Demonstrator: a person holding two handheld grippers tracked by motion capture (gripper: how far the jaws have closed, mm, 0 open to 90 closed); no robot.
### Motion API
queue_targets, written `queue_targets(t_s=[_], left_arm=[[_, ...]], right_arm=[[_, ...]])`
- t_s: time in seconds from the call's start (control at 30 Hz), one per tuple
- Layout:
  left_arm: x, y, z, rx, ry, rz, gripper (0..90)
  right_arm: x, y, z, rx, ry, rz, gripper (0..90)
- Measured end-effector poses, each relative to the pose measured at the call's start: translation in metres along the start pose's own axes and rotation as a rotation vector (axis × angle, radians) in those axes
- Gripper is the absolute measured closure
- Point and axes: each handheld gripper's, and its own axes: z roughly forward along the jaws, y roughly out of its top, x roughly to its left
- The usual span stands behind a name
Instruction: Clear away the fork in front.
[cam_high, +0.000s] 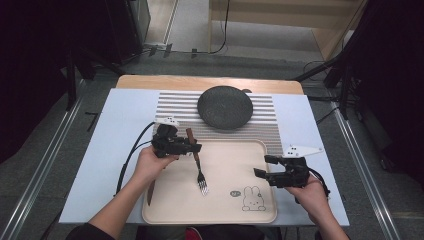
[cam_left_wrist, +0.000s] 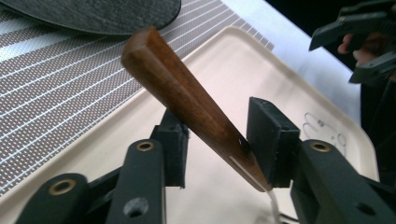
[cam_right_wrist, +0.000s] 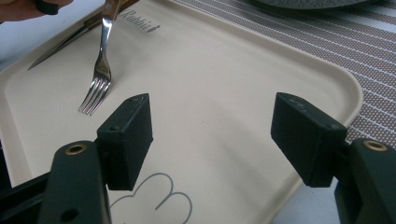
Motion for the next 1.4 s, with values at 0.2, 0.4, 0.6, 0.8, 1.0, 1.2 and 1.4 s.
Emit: queue_targets(t_s=[0.2, 0.4, 0.6, 0.8, 1.0, 1.2, 1.4], left_arm=[[0.006, -0.006, 0.007, 0.039, 0.003, -0.012, 50.1], [0.011, -0.010, 0.013, 0.077, 0.030, -0.010, 43.6], [0.015, -0.013, 0.017, 0.117, 0.070, -0.012, 34.5], [0.015, -0.012, 0.014, 0.109, 0.058, -0.023, 34.4], [0.005, -0.007, 0.008, 0.045, 0.011, 0.002, 31.4], [-0.008, -0.003, 0.009, 0.034, -0.004, 0.060, 31.7], [-0.021, -0.001, 0.015, 0.045, -0.013, 0.076, 35.6]], right_arm=[[0.000, 0.000, 0.000, 0.002, -0.001, -0.004, 28.4], [0.001, 0.000, 0.000, 0.002, 0.000, -0.004, 28.4], [0.001, 0.000, 0.001, 0.005, 0.001, -0.005, 28.4], [0.001, 0.000, 0.000, 0.006, 0.001, -0.007, 28.4], [-0.001, -0.001, 0.001, 0.008, 0.000, -0.004, 28.4], [-0.002, -0.002, 0.001, 0.004, -0.003, -0.005, 28.4], [-0.002, -0.002, 0.002, 0.006, 0.000, -0.006, 28.4]])
